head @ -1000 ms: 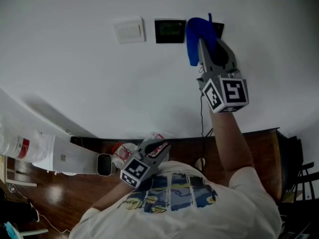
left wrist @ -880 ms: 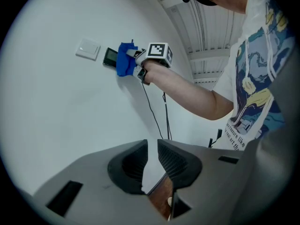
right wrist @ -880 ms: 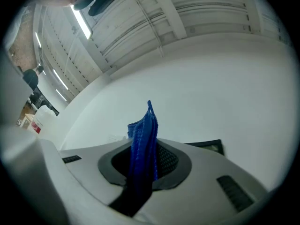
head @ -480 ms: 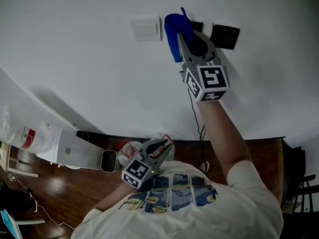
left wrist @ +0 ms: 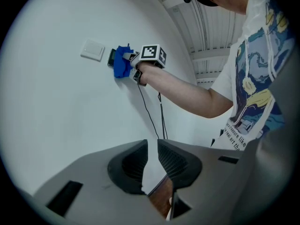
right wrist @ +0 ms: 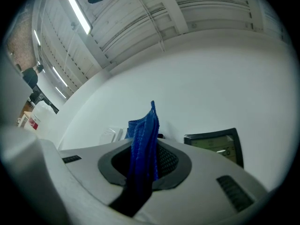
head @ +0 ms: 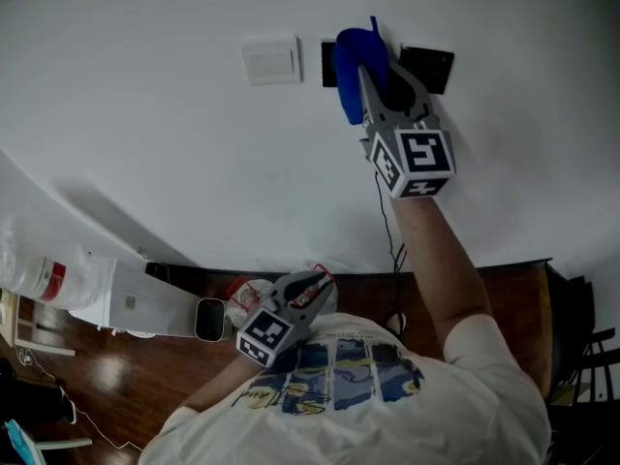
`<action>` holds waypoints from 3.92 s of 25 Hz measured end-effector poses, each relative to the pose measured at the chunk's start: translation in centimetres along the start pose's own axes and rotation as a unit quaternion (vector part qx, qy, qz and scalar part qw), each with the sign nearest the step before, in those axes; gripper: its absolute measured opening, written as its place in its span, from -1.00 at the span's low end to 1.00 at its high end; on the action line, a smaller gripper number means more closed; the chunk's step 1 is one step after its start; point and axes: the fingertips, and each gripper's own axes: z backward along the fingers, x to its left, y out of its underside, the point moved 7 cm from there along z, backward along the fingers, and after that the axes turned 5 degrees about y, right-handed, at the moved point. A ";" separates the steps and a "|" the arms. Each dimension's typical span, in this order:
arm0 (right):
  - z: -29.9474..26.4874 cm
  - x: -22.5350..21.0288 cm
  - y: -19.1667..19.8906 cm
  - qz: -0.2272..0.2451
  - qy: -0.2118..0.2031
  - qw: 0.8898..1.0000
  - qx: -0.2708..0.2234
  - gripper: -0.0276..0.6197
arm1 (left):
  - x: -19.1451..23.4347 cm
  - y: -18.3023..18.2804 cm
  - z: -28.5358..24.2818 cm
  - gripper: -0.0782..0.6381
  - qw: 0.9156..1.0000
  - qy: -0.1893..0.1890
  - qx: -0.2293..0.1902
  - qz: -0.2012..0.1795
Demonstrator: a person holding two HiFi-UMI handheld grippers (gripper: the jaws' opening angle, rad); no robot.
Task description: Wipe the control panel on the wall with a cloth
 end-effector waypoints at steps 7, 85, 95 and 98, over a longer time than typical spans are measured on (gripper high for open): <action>0.5 -1.2 -0.1 0.011 0.012 1.000 0.002 -0.63 | 0.1 0.0 -0.6 -0.62 1.000 0.014 -0.001 0.001; -0.4 3.1 -1.2 -0.021 -0.037 0.999 -0.015 -0.63 | 0.7 0.3 0.1 -0.62 1.000 -0.010 0.006 0.013; -1.7 3.3 -0.2 -0.011 -0.033 0.999 -0.004 -0.63 | 1.4 0.4 0.4 -0.62 1.000 -0.014 0.003 0.014; -1.6 2.6 -0.2 -0.010 -0.029 1.000 -0.005 -0.63 | 1.4 0.3 0.0 -0.62 1.000 -0.010 0.002 0.013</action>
